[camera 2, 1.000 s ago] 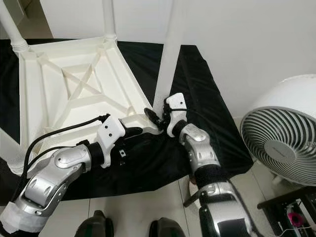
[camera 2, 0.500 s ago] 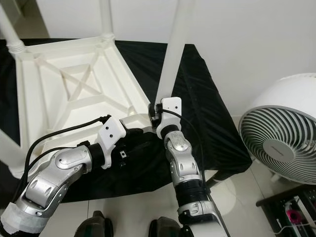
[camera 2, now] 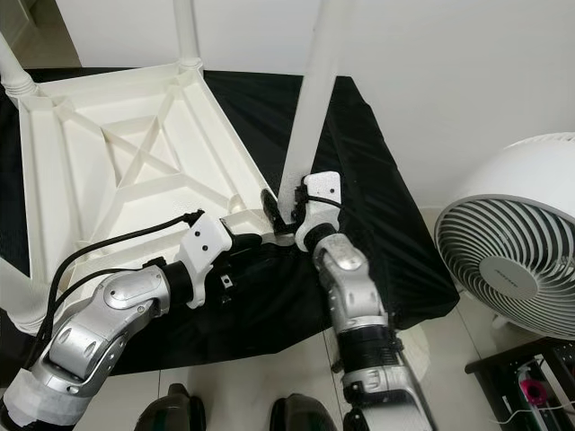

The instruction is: Building children table

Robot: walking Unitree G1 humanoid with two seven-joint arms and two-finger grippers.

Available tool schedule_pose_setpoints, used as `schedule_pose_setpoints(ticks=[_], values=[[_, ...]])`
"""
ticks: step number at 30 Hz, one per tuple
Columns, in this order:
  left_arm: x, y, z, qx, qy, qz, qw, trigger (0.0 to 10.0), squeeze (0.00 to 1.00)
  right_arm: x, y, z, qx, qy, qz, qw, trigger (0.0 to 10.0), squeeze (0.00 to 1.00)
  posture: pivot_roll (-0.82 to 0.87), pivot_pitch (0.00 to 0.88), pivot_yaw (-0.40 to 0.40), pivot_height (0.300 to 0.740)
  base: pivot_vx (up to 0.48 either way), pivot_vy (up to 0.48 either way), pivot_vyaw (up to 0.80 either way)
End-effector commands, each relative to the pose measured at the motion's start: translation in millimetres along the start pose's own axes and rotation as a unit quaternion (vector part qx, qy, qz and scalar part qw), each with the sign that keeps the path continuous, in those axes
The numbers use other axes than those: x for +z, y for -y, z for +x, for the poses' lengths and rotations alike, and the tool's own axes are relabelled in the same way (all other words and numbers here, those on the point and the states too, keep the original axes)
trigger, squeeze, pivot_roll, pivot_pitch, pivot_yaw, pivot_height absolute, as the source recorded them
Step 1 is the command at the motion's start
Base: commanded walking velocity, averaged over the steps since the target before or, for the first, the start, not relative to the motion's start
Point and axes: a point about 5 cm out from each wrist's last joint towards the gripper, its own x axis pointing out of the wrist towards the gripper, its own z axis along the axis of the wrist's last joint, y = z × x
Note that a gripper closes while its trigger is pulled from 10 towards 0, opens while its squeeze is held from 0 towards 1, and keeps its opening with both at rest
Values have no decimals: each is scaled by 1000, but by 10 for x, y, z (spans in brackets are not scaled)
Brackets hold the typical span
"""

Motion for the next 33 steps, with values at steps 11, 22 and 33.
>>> schedule_pose_setpoints(ticks=[11,22,33], values=[[1,-21,12,-3,0,1,1000,10000,0,16,256,-10,189,-34,-73,979,10000,0,23,0,-67,740,0,0,0],[13,-35,10,2,2,2,1000,10000,0,-29,314,82,216,-60,-95,970,0,0,32,0,-70,740,0,0,0],[26,-43,-2,11,4,0,1000,10000,0,-62,339,50,220,-69,-82,970,10000,0,33,17,-73,740,0,0,0]])
